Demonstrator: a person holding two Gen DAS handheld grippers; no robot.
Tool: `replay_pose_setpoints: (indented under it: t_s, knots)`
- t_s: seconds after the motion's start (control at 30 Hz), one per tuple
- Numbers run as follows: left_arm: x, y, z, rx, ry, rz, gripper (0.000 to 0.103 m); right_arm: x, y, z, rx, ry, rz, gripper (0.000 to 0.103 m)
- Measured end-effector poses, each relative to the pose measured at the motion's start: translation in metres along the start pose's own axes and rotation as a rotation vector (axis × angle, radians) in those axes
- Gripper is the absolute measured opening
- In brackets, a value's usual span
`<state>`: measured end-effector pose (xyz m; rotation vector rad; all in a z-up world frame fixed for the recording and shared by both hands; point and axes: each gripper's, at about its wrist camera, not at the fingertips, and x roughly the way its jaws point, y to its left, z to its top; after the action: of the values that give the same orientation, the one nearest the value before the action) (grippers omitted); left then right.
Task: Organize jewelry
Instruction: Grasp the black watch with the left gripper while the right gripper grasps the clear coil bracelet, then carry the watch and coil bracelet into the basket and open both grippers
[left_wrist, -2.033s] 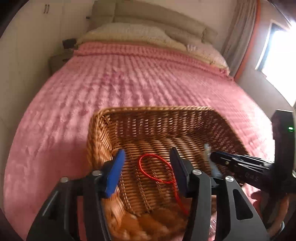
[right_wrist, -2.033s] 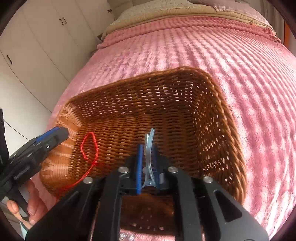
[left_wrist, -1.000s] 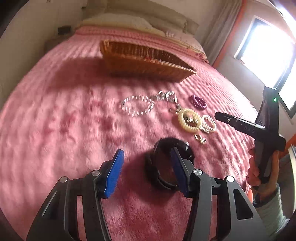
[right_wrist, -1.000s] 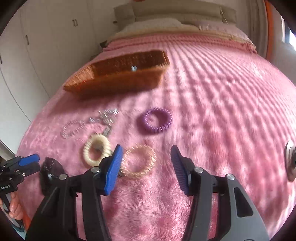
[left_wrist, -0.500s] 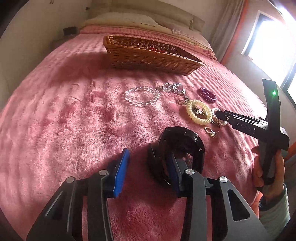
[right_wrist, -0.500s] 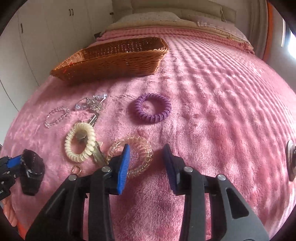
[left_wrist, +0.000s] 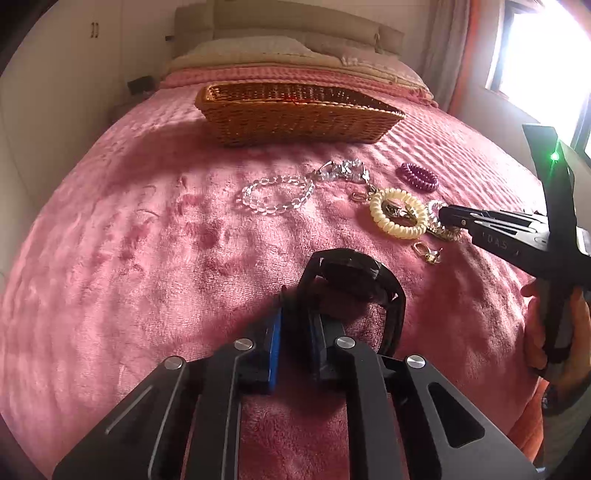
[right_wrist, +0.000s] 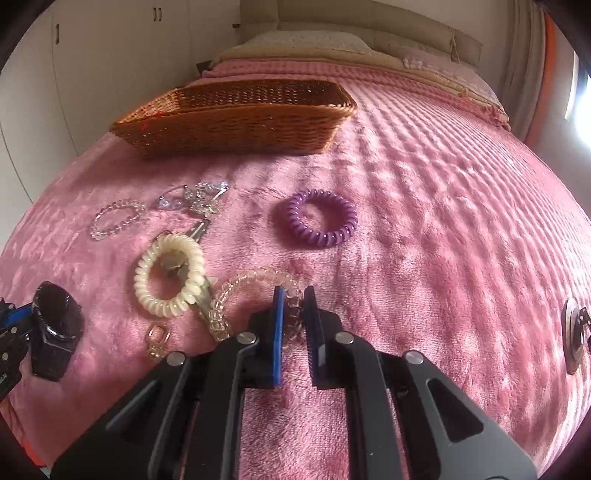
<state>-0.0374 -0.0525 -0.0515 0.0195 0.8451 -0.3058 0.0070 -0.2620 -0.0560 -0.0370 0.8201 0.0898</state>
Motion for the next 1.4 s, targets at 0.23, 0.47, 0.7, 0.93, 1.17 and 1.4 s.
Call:
replay_pose_setpoints:
  t_s: [0.23, 0.47, 0.7, 0.93, 1.17, 1.4]
  knots:
    - [-0.006, 0.005, -0.002, -0.028, -0.026, -0.030, 0.009, -0.007, -0.004, -0.001, 0.013, -0.033, 0.023, 0.009]
    - [-0.014, 0.011, -0.004, -0.061, -0.064, -0.058, 0.009, -0.017, -0.006, -0.004, 0.021, -0.074, 0.053, 0.009]
    - [-0.030, 0.017, 0.004, -0.089, -0.120, -0.078, 0.009, -0.027, -0.006, -0.002, 0.024, -0.102, 0.050, 0.009]
    - [-0.048, 0.025, 0.045, -0.083, -0.202, -0.080, 0.009, -0.054, -0.005, 0.025, 0.041, -0.172, 0.080, 0.009]
    - [-0.047, 0.030, 0.117, -0.054, -0.274, -0.059, 0.009, -0.063, 0.004, 0.095, 0.035, -0.249, 0.099, 0.009]
    - [-0.008, 0.030, 0.194, -0.015, -0.315, -0.017, 0.009, -0.013, 0.005, 0.169, 0.055, -0.221, 0.103, 0.009]
